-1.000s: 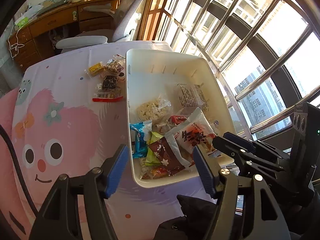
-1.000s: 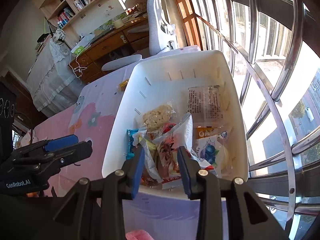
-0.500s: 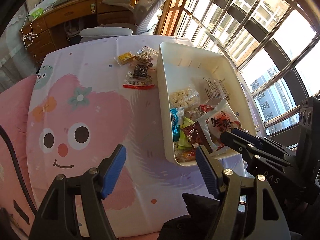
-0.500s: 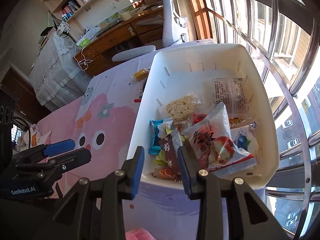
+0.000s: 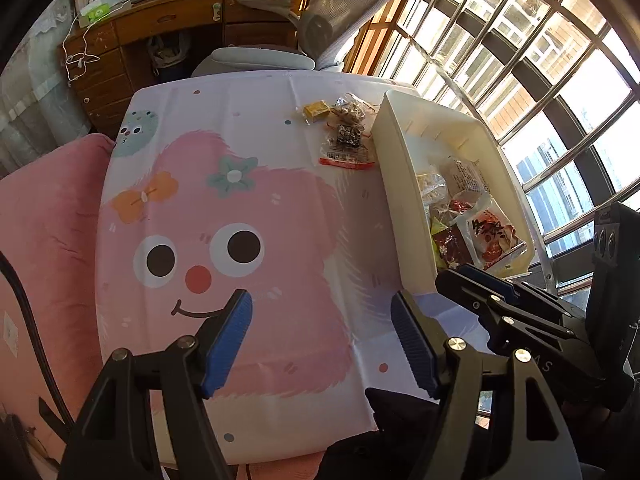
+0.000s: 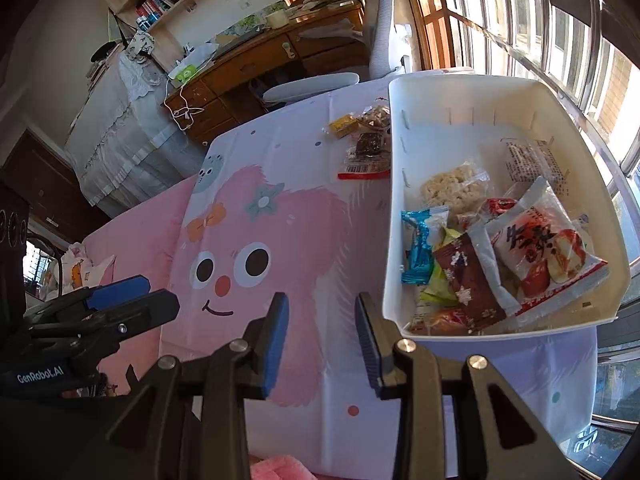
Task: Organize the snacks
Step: 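Withdraw both tools from the tray toward the remaining snacks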
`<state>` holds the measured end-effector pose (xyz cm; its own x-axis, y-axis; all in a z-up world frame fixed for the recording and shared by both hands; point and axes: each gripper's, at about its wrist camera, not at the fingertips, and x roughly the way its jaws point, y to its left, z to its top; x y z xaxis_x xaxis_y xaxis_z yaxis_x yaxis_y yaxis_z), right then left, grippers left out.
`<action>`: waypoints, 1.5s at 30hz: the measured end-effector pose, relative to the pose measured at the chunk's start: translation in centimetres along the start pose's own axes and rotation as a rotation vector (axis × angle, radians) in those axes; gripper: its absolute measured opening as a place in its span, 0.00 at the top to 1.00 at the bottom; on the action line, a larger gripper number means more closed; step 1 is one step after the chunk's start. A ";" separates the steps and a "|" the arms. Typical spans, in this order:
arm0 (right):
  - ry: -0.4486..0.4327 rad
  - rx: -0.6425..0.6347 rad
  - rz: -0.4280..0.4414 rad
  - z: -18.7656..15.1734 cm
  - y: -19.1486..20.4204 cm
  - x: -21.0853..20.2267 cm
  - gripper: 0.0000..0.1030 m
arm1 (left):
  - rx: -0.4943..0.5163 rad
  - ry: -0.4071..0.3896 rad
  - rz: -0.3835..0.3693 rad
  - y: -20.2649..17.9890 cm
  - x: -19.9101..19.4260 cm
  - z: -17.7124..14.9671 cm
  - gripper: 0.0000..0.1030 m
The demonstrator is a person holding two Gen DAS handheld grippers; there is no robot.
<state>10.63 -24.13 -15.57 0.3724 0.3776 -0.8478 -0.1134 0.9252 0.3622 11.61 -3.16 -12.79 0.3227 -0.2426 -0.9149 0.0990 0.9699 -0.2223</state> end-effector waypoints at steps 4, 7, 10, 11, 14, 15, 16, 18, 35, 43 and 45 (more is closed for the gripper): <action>0.017 0.017 -0.014 -1.2 2.5 1.4 0.66 | 0.019 0.005 0.006 2.8 -0.4 -0.6 0.31; 0.038 0.032 -0.029 -2.2 4.0 2.4 0.66 | 0.032 0.036 -0.005 4.7 -0.2 -0.9 0.31; 0.061 0.038 -0.049 -2.8 5.4 3.3 0.66 | 0.029 0.058 -0.009 6.5 0.2 -1.2 0.31; 0.067 0.038 -0.054 -3.0 5.8 3.5 0.66 | 0.029 0.062 -0.011 7.0 0.3 -1.2 0.31; 0.088 0.036 -0.076 -3.4 6.5 4.3 0.66 | 0.022 0.072 -0.001 8.3 0.7 -1.2 0.31; 0.094 0.040 -0.083 -3.5 6.7 4.6 0.66 | 0.016 0.074 0.004 8.7 0.8 -1.1 0.31; 0.101 0.045 -0.087 -3.6 6.8 4.9 0.63 | 0.010 0.078 0.007 9.0 1.0 -0.9 0.31; 0.108 0.052 -0.098 -3.5 6.9 5.5 0.60 | 0.001 0.081 0.011 9.7 1.3 -0.5 0.31; -0.167 0.207 -0.233 4.1 5.2 10.3 0.50 | 0.118 0.062 0.089 9.1 7.9 12.4 0.26; -0.203 0.270 -0.298 7.9 3.1 14.3 0.45 | 0.195 0.059 0.081 6.2 13.0 19.4 0.26; -0.218 0.262 -0.316 8.6 3.0 15.1 0.44 | 0.210 0.063 0.078 5.5 14.3 20.7 0.26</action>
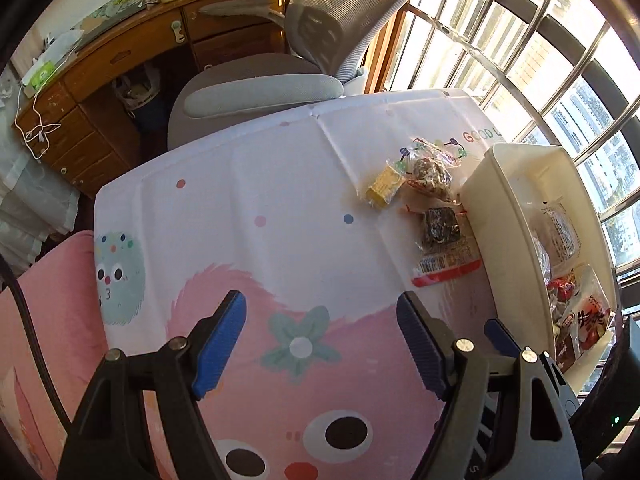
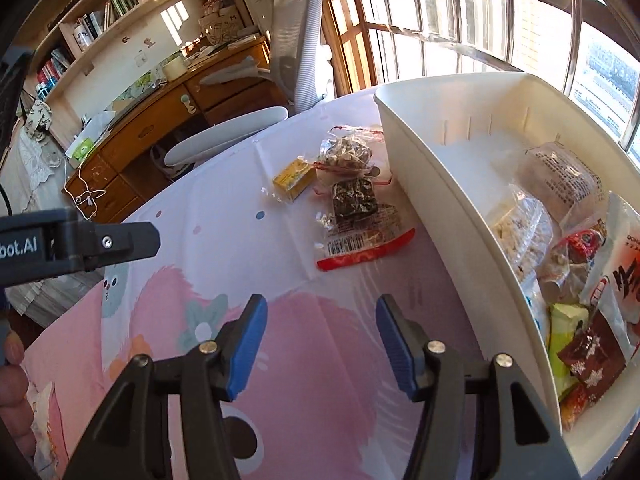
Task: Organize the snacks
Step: 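Withdraw both tools from the tray toward the remaining snacks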
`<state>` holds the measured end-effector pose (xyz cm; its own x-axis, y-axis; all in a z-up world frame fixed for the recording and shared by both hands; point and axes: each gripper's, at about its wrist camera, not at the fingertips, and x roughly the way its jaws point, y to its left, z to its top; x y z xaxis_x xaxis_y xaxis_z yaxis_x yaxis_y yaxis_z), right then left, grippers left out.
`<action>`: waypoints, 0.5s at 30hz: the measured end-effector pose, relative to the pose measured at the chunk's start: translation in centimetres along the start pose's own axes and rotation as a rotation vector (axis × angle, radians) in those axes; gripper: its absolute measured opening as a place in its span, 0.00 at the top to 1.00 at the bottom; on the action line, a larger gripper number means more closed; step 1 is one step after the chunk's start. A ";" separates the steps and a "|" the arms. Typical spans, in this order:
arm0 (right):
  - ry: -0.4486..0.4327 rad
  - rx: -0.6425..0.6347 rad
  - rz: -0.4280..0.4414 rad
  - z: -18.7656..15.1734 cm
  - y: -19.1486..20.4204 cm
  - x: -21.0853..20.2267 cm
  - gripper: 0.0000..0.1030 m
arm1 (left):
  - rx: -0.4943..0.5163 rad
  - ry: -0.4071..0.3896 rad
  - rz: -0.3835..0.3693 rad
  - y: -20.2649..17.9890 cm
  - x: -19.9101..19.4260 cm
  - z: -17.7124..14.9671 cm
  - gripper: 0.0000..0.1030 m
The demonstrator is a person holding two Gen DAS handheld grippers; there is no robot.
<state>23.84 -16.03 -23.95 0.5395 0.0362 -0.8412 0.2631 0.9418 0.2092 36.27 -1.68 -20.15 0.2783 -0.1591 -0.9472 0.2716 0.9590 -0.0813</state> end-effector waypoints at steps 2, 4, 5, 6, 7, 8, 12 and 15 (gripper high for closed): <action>-0.012 -0.024 -0.017 0.7 0.5 1.0 0.41 | -0.005 0.019 -0.008 -0.4 1.3 1.4 0.26; -0.027 -0.034 -0.024 1.5 0.8 1.9 0.36 | 0.003 0.032 -0.015 -0.8 2.6 2.6 0.26; -0.031 -0.033 -0.026 2.0 0.9 2.5 0.36 | 0.009 0.032 -0.010 -1.0 3.1 3.2 0.26; -0.036 -0.033 -0.031 2.4 1.1 3.0 0.36 | 0.014 0.034 -0.007 -1.2 3.7 3.7 0.26; -0.042 -0.035 -0.042 2.9 1.2 3.5 0.36 | 0.015 0.040 -0.010 -1.2 4.3 4.2 0.26; -0.052 -0.037 -0.050 3.3 1.3 3.9 0.36 | 0.015 0.046 -0.016 -1.3 4.9 4.7 0.26; -0.074 -0.037 -0.085 4.4 1.4 5.5 0.35 | 0.022 0.058 -0.020 -1.4 6.8 6.1 0.26; -0.083 -0.035 -0.118 4.8 1.3 6.5 0.35 | 0.025 0.058 -0.029 -1.5 8.1 7.1 0.26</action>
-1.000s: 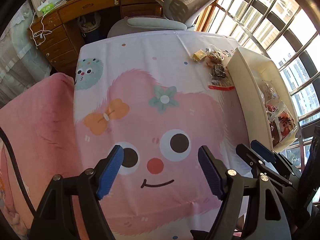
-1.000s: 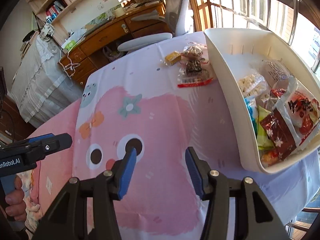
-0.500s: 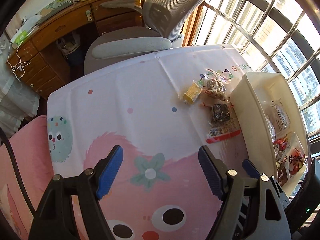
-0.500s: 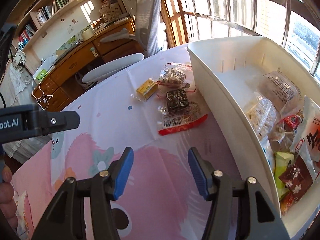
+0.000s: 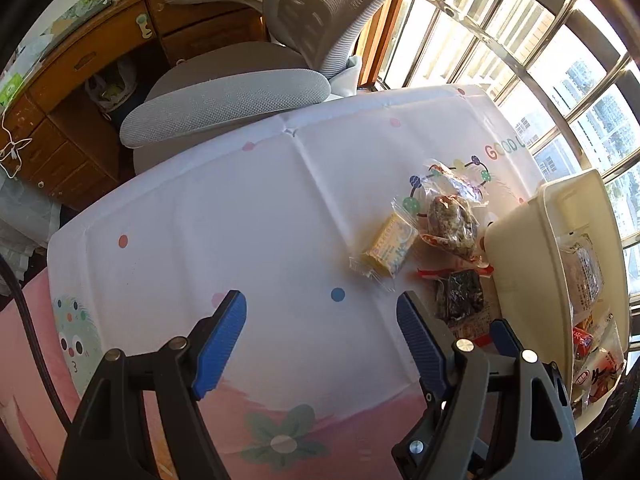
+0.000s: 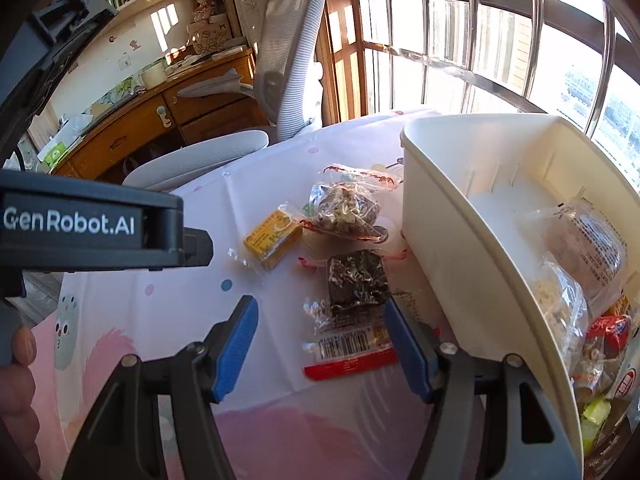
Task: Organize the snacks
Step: 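Withdraw both tools from the tray toward the remaining snacks, then close the left tool on the yellow cake pack while the right tool grips the dark chocolate bag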
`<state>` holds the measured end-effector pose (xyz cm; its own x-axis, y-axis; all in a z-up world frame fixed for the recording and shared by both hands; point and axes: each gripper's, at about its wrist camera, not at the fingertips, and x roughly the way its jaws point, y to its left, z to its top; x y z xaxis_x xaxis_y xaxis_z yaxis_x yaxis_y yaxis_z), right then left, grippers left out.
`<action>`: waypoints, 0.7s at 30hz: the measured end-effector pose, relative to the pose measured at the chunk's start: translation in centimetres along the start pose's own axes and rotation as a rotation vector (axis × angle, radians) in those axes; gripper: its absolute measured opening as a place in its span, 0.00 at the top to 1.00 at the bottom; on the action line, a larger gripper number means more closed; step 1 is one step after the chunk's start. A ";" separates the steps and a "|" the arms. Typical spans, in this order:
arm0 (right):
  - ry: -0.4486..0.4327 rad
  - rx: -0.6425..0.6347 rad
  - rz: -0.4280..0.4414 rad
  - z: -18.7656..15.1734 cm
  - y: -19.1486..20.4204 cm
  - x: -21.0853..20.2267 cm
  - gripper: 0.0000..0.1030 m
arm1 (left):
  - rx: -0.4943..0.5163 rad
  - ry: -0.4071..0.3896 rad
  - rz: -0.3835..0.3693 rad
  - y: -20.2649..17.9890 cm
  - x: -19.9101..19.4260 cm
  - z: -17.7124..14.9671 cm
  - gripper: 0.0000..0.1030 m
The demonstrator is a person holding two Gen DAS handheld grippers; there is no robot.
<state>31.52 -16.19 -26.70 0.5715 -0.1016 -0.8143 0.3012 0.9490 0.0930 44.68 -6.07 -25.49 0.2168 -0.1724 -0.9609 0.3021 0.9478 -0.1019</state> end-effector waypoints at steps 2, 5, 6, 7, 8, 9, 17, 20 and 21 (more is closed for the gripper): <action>-0.006 0.000 -0.015 0.1 0.0 0.6 0.35 | 0.002 0.001 -0.008 -0.1 0.7 0.7 0.26; -0.011 0.006 -0.032 0.2 -0.2 1.3 0.35 | 0.015 0.011 -0.021 -0.4 1.8 1.4 0.26; -0.007 0.005 -0.029 0.2 -0.2 1.6 0.35 | 0.020 0.017 -0.023 -0.5 2.2 1.7 0.26; -0.002 0.003 -0.037 0.1 -0.3 1.7 0.35 | 0.025 0.022 -0.028 -0.6 2.5 1.9 0.26; -0.005 0.000 -0.043 0.1 -0.2 1.9 0.35 | 0.031 0.028 -0.034 -0.8 2.8 2.0 0.26; -0.006 -0.001 -0.050 0.1 -0.1 2.0 0.35 | 0.039 0.034 -0.040 -1.1 3.2 2.2 0.26; 0.012 -0.010 -0.100 0.0 0.1 3.2 0.35 | 0.074 0.077 -0.048 -2.5 5.5 2.9 0.28; 0.023 -0.022 -0.107 0.0 0.2 3.6 0.35 | 0.072 0.095 -0.066 -2.6 6.5 3.0 0.33; 0.023 -0.026 -0.106 0.0 0.2 3.6 0.35 | 0.070 0.097 -0.076 -2.5 6.7 3.0 0.34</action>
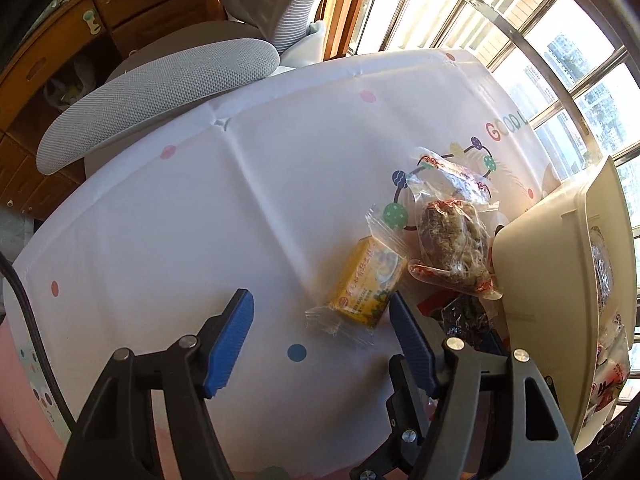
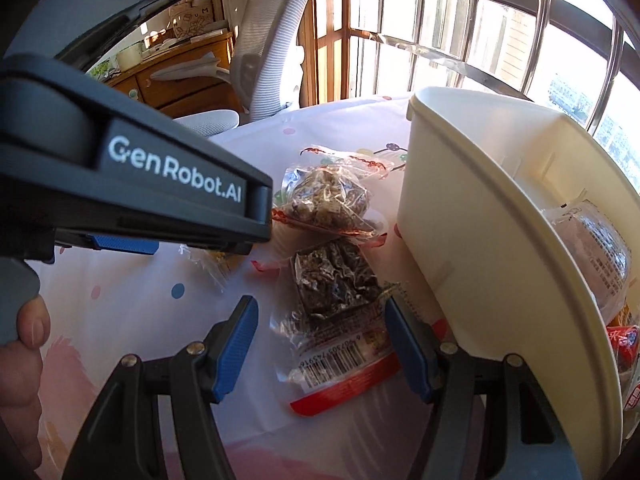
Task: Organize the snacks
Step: 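Close the left tool on the yellow cake pack while the right tool grips the dark chocolate bag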
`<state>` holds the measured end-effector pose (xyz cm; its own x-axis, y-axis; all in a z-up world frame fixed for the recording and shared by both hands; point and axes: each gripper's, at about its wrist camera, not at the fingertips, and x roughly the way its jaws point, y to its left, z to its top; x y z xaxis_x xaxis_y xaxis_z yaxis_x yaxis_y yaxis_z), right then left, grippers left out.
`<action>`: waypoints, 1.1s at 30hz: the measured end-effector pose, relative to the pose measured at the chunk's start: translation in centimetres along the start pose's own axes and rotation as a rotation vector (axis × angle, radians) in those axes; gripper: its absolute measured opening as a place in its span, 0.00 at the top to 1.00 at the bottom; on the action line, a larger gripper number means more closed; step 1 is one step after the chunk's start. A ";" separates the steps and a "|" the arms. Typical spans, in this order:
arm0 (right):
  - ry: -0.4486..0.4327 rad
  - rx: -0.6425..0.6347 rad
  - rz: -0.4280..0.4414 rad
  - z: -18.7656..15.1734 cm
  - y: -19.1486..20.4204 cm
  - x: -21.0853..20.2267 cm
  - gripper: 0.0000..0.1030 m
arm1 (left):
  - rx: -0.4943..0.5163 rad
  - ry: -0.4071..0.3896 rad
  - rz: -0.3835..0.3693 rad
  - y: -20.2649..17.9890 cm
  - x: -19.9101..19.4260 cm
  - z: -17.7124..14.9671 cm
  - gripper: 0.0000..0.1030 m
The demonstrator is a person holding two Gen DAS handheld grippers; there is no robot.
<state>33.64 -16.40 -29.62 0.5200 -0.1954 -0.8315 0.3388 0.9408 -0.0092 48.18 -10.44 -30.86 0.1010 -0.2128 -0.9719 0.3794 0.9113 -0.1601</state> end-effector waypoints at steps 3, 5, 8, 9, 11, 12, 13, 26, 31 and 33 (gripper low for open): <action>-0.002 0.000 0.008 0.1 0.0 0.1 0.35 | -0.001 -0.013 -0.013 -0.2 0.2 0.1 0.39; -0.008 -0.007 0.007 0.1 0.0 0.1 0.35 | 0.003 -0.037 -0.020 -0.4 0.2 0.1 0.41; -0.012 -0.013 0.007 0.1 0.0 0.2 0.36 | 0.003 -0.065 -0.036 -0.5 0.1 0.0 0.50; -0.014 -0.013 0.006 -0.1 0.1 0.0 0.38 | -0.002 -0.073 -0.045 -0.5 0.1 0.1 0.52; -0.016 -0.009 -0.003 -0.2 -0.1 -0.1 0.42 | -0.013 -0.083 -0.069 -0.5 0.0 0.1 0.63; -0.017 -0.008 -0.009 -0.1 -0.1 -0.1 0.46 | -0.017 -0.086 -0.080 -0.5 0.1 0.2 0.65; -0.018 -0.008 -0.015 0.0 -0.4 0.0 0.50 | -0.019 -0.088 -0.088 -0.6 0.1 0.2 0.70; 0.011 0.015 0.023 0.5 -1.7 0.0 0.58 | -0.037 -0.086 -0.081 -0.2 -0.4 -0.7 0.74; 0.030 0.010 0.036 0.6 -2.2 0.0 0.61 | -0.055 -0.098 -0.070 0.6 -1.4 -1.3 0.74; 0.037 0.006 0.042 0.6 -2.3 0.0 0.63 | -0.070 -0.100 -0.068 1.1 -1.9 -1.6 0.74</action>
<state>33.33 -18.76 -29.23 0.5044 -0.1456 -0.8511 0.3219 0.9463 0.0288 46.92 -8.52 -29.51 0.1699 -0.3060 -0.9367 0.3238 0.9151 -0.2402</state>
